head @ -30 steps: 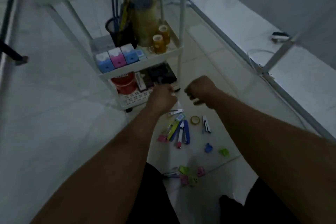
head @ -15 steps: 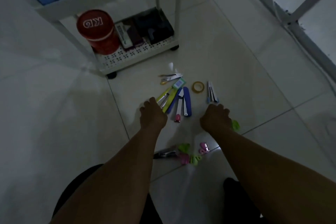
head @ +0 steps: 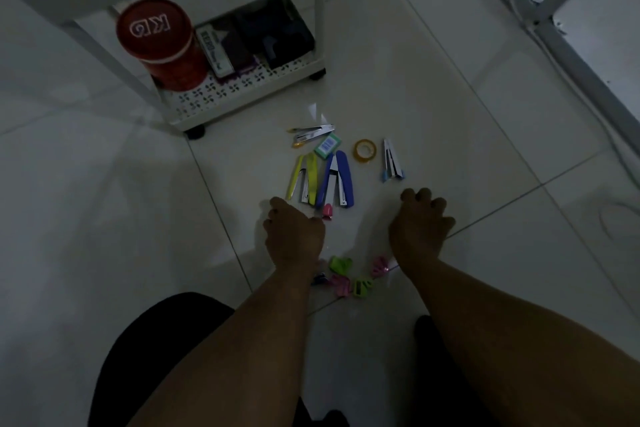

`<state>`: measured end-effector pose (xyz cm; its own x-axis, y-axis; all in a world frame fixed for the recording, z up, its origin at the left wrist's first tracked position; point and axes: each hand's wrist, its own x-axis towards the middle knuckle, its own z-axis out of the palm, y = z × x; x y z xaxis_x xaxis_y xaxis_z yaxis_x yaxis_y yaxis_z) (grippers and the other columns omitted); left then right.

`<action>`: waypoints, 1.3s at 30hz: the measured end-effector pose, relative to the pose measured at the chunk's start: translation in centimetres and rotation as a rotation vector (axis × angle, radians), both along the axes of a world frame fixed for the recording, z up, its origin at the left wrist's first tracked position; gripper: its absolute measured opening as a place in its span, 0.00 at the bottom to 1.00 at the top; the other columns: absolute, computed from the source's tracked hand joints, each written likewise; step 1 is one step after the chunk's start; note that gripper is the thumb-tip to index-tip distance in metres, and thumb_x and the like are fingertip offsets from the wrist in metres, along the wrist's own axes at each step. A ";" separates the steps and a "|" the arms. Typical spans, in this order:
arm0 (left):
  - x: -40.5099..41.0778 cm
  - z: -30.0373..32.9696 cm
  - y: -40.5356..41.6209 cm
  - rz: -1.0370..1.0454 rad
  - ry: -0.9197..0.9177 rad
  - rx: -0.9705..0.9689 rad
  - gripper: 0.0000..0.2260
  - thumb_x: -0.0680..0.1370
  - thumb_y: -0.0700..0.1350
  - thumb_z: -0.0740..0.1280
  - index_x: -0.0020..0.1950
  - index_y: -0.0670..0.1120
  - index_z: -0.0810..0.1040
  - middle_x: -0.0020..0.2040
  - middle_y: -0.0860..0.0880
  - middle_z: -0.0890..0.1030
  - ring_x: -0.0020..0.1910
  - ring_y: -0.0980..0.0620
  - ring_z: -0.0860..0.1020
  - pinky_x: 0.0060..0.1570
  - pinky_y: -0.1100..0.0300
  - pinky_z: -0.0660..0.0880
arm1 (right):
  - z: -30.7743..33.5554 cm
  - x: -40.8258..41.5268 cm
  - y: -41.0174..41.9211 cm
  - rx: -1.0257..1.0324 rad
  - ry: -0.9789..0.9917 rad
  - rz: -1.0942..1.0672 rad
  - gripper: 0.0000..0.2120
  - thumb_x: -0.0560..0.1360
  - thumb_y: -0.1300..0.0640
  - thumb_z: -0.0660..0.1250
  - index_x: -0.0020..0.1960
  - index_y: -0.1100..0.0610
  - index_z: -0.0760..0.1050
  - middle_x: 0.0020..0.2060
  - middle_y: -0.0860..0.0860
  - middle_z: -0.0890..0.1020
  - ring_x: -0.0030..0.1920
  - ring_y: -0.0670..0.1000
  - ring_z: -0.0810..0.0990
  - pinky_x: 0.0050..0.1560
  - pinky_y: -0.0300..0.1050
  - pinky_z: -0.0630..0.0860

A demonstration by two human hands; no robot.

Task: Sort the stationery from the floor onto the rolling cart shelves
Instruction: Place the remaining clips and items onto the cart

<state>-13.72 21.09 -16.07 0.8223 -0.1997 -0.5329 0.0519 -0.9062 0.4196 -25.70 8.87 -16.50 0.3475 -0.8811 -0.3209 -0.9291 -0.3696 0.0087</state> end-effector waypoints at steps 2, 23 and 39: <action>-2.0 0.2 0.3 -0.161 -0.020 0.075 0.27 0.74 0.48 0.66 0.69 0.42 0.62 0.62 0.41 0.72 0.61 0.40 0.71 0.56 0.46 0.72 | 0.0 -1.2 -0.5 0.003 0.022 -0.088 0.18 0.75 0.66 0.59 0.64 0.56 0.68 0.60 0.58 0.71 0.61 0.63 0.67 0.57 0.60 0.69; -7.9 -1.3 3.3 -1.168 -0.221 0.085 0.21 0.76 0.40 0.64 0.69 0.47 0.68 0.69 0.42 0.66 0.68 0.39 0.62 0.66 0.42 0.61 | 0.0 -4.7 5.5 0.318 -0.200 0.215 0.18 0.77 0.52 0.65 0.66 0.54 0.72 0.71 0.56 0.60 0.66 0.55 0.65 0.60 0.44 0.71; -5.7 -1.8 3.7 -1.053 -0.150 0.044 0.22 0.72 0.47 0.70 0.65 0.46 0.73 0.62 0.46 0.69 0.64 0.45 0.65 0.61 0.51 0.67 | -1.4 -2.8 4.1 0.246 -0.209 0.249 0.15 0.76 0.68 0.60 0.59 0.59 0.75 0.67 0.58 0.64 0.64 0.57 0.64 0.58 0.44 0.67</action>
